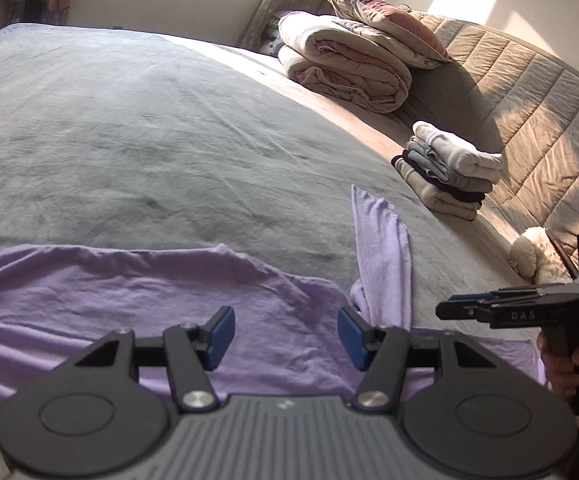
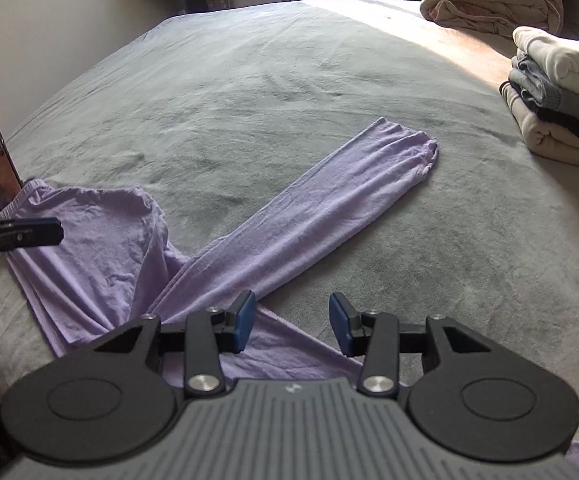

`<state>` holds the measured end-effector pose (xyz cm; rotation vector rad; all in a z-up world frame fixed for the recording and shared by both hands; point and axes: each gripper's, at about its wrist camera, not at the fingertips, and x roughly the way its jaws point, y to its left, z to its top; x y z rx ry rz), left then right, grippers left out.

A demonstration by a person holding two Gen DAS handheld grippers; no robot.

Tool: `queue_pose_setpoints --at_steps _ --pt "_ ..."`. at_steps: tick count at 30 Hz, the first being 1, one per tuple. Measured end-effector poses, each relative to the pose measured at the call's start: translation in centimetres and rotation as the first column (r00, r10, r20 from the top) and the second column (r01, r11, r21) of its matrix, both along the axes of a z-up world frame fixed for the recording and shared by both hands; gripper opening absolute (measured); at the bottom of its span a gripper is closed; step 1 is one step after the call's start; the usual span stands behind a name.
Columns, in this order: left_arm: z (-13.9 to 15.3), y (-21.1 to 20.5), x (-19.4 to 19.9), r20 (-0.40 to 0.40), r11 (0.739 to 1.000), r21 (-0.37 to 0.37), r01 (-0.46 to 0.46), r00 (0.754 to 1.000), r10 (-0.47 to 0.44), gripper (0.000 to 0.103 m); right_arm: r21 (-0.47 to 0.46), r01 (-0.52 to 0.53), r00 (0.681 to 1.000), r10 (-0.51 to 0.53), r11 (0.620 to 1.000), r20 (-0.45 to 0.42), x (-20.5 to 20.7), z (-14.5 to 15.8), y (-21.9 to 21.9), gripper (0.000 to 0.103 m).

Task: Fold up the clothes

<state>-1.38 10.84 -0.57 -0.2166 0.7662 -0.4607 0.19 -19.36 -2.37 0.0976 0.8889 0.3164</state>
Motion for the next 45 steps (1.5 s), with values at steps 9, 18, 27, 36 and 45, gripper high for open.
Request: queue_pose_setpoints --at_steps 9,18,27,36,45 --pt "-2.2 -4.5 0.4 -0.022 0.985 -0.012 0.171 0.985 -0.171 0.058 0.282 0.135 0.99 -0.12 0.95 -0.071 4.0 -3.4 -2.4 0.046" --pt "-3.4 -6.9 0.7 -0.052 0.975 0.015 0.222 0.974 -0.221 0.058 0.434 0.188 0.982 -0.177 0.881 -0.067 8.0 -3.9 -1.6 0.023" --pt "-2.8 -6.5 0.3 -0.014 0.978 0.055 0.203 0.979 -0.203 0.055 0.442 0.086 0.984 -0.147 0.893 0.106 6.0 3.8 -0.1 0.009" --pt "0.4 -1.3 -0.1 0.089 0.999 -0.042 0.03 0.996 -0.026 0.004 0.368 -0.031 0.944 -0.094 0.929 0.316 3.4 11.1 2.7 0.009" --pt "2.8 3.3 -2.1 0.164 0.981 -0.169 0.097 0.984 -0.069 0.004 0.238 -0.043 0.899 -0.066 0.97 0.433 -1.1 13.5 4.1 0.009"
